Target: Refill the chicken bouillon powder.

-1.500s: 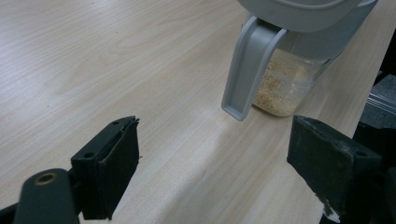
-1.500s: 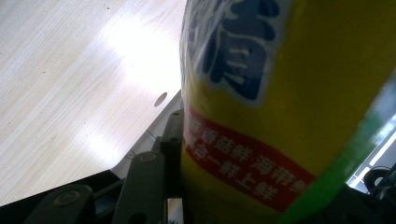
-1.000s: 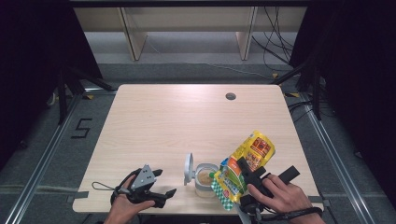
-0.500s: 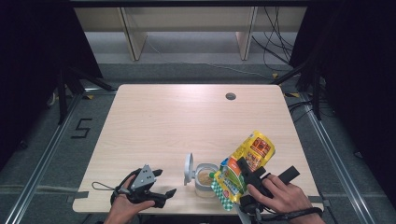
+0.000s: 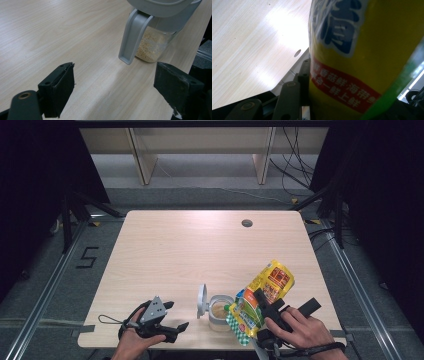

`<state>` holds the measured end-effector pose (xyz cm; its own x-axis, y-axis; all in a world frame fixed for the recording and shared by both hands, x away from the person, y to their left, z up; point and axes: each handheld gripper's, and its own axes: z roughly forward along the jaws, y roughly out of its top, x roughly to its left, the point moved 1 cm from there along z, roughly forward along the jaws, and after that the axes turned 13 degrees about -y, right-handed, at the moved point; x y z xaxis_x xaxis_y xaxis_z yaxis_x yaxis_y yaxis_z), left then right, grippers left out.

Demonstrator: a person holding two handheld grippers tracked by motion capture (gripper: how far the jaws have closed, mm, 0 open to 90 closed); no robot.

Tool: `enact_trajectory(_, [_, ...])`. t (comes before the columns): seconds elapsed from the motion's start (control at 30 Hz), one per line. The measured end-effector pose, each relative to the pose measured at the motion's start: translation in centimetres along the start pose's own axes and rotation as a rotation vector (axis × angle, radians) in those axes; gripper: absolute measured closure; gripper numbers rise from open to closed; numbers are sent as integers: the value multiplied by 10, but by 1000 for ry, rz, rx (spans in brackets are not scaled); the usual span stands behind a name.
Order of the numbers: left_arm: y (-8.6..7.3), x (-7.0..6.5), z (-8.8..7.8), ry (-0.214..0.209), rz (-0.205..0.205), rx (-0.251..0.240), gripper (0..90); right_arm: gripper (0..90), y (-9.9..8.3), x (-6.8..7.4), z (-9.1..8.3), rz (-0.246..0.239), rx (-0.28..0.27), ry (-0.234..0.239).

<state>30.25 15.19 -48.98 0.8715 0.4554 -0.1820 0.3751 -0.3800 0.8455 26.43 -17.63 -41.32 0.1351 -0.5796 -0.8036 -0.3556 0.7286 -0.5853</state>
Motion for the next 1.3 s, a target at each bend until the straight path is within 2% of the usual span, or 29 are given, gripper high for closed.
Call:
enact_trajectory(0.1, [1, 0, -2, 4, -1, 14, 160, 629, 0, 0, 0, 3, -2, 2])
enact_trajectory(0.17, [1, 1, -2, 6, 17, 19, 160, 629, 0, 0, 0, 0, -1, 2])
enact_trajectory(0.2, [1, 0, -2, 6, 3, 14, 160, 630, 0, 0, 0, -1, -1, 0])
enact_trajectory(0.27, [1, 0, -2, 6, 5, 15, 160, 629, 0, -1, -1, -5, 2, 6])
enact_trajectory(0.37, [1, 1, -2, 4, 19, 19, 160, 630, 0, 0, 0, -1, -2, 2])
enact_trajectory(0.4, [0, 0, -2, 4, -3, 14, 160, 630, 0, 0, 0, -4, 1, -7])
enact_trajectory(0.5, [1, 0, -2, 3, 7, 16, 160, 630, 1, 0, 0, -3, 0, -8])
enact_trajectory(0.6, [0, -1, 0, 2, -11, 3, 160, 630, 1, 0, 0, -3, 0, -7])
enact_trajectory(0.67, [0, -1, -1, 2, -9, 5, 160, 630, 0, -1, -1, -4, 1, 3])
enact_trajectory(0.73, [1, 1, -1, 3, 16, 10, 160, 630, 0, -1, -1, -2, 3, 4])
enact_trajectory(0.77, [1, 1, -1, 3, 15, 10, 160, 630, 0, 0, 0, 3, -2, 3])
enact_trajectory(0.8, [0, -1, -1, 3, -9, 3, 160, 630, 0, -1, 0, -2, -2, 3])
enact_trajectory(1.1, [1, -1, -1, 3, -9, 4, 160, 630, 0, 0, 0, 1, 1, 7])
enact_trajectory(1.23, [1, 1, -1, 1, 21, 10, 160, 630, 0, 0, 0, 0, -2, 2])
enact_trajectory(1.3, [1, 1, -2, 2, 21, 11, 159, 630, 0, 0, 0, -1, -2, 4])
